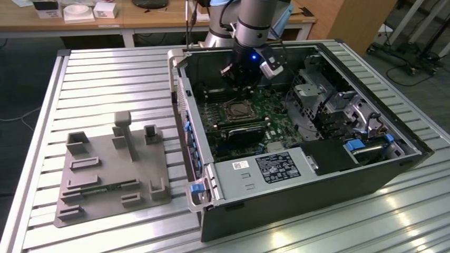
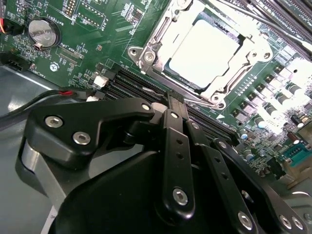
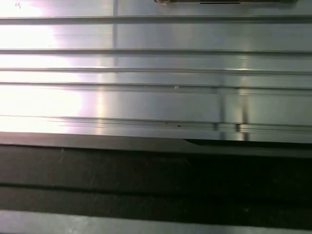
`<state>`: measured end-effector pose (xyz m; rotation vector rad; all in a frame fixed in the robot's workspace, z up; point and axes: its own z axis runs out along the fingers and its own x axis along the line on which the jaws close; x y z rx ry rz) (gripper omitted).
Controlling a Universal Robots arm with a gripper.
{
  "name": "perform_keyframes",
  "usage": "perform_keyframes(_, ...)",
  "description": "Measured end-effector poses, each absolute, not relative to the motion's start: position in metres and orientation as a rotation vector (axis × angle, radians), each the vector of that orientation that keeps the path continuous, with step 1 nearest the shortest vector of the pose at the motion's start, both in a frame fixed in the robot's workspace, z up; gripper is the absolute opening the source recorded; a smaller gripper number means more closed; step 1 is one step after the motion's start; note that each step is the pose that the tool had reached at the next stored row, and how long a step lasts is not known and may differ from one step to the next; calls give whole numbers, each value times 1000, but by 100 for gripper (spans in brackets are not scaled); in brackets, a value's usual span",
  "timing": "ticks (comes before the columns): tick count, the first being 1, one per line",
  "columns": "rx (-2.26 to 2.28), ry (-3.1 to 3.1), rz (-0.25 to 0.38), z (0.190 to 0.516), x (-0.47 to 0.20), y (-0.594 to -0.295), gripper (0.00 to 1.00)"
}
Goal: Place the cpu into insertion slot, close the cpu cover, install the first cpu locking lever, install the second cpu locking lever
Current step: 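Install the first cpu locking lever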
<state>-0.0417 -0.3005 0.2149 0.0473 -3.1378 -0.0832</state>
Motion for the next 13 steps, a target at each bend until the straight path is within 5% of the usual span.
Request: perform_keyframes(13,47,-3138,-84,205,-39,-300,10)
